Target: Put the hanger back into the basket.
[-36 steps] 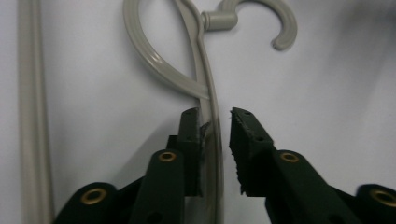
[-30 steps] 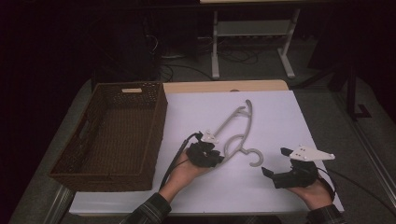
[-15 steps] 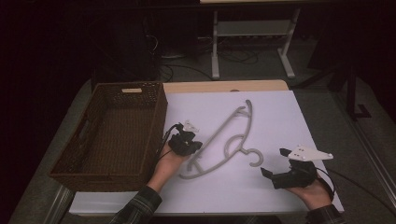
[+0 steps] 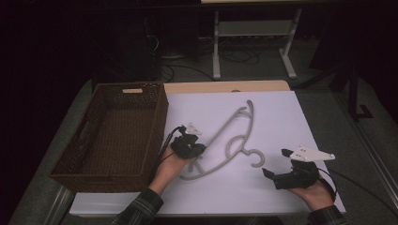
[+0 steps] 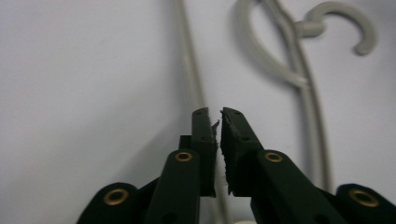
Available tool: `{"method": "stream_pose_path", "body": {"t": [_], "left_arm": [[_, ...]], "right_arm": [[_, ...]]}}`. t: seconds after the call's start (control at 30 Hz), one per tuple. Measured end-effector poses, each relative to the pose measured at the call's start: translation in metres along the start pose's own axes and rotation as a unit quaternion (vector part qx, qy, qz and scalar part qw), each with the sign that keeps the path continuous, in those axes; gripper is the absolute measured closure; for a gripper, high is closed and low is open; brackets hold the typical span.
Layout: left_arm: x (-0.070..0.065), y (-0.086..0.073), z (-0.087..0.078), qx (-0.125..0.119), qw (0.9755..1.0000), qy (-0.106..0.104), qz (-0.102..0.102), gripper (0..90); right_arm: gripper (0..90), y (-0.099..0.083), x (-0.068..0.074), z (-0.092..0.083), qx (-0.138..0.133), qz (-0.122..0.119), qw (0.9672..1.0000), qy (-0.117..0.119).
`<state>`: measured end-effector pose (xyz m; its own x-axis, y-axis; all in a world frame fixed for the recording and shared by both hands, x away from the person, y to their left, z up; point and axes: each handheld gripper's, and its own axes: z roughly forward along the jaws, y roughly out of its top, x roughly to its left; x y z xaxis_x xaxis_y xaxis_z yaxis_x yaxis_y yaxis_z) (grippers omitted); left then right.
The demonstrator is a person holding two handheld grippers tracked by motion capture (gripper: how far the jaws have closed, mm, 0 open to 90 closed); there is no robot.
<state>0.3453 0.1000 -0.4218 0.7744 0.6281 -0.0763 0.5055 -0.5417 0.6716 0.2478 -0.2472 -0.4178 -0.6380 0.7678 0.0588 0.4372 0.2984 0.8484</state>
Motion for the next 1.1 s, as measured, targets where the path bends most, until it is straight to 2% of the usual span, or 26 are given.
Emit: {"method": "stream_pose_path", "body": {"t": [0.1, 0.2, 0.23, 0.27, 0.57, 0.67, 0.77, 0.9, 1.0, 1.1], "left_arm": [[-0.011, 0.003, 0.004, -0.004, 0.9996, -0.024, 0.014, 74.6], [-0.027, 0.006, 0.01, -0.003, 0.9983, -0.048, 0.033, 71.9], [-0.027, 0.006, 0.01, -0.003, 0.9983, -0.048, 0.033, 71.2], [-0.033, 0.006, 0.015, 0.002, 0.9976, -0.058, 0.039, 70.6], [-0.047, 0.0, 0.029, 0.028, 0.9952, -0.073, 0.058, 68.4], [-0.051, -0.002, 0.034, 0.039, 0.995, -0.062, 0.068, 68.4], [-0.054, -0.002, 0.034, 0.039, 0.9951, -0.047, 0.078, 69.8], [-0.058, -0.002, 0.034, 0.039, 0.9943, -0.03, 0.095, 79.4], [-0.059, -0.002, 0.034, 0.04, 0.9948, -0.027, 0.09, 81.1], [-0.057, -0.001, 0.034, 0.04, 0.9961, -0.03, 0.073, 82.5]], "right_arm": [[0.0, 0.0, 0.0, 0.0, 0.0, 0.0, 1.0, 0.0], [0.0, 0.0, 0.0, 0.0, 0.0, 0.0, 1.0, 0.0], [0.0, 0.0, 0.0, 0.0, 0.0, 0.0, 1.0, 0.0], [0.0, 0.0, 0.0, 0.0, 0.0, 0.0, 1.0, 0.0], [0.0, 0.0, -0.001, 0.0, 0.001, -0.002, 1.0, -0.002], [0.0, 0.0, -0.001, 0.0, 0.001, -0.002, 1.0, -0.001], [0.0, 0.0, 0.0, 0.0, 0.002, -0.002, 1.0, -0.001], [0.0, 0.0, 0.0, 0.0, 0.002, -0.002, 1.0, -0.002], [0.0, 0.0, 0.0, 0.0, 0.002, -0.002, 1.0, -0.002], [0.0, 0.0, -0.001, 0.0, 0.002, -0.002, 1.0, -0.002]]}}
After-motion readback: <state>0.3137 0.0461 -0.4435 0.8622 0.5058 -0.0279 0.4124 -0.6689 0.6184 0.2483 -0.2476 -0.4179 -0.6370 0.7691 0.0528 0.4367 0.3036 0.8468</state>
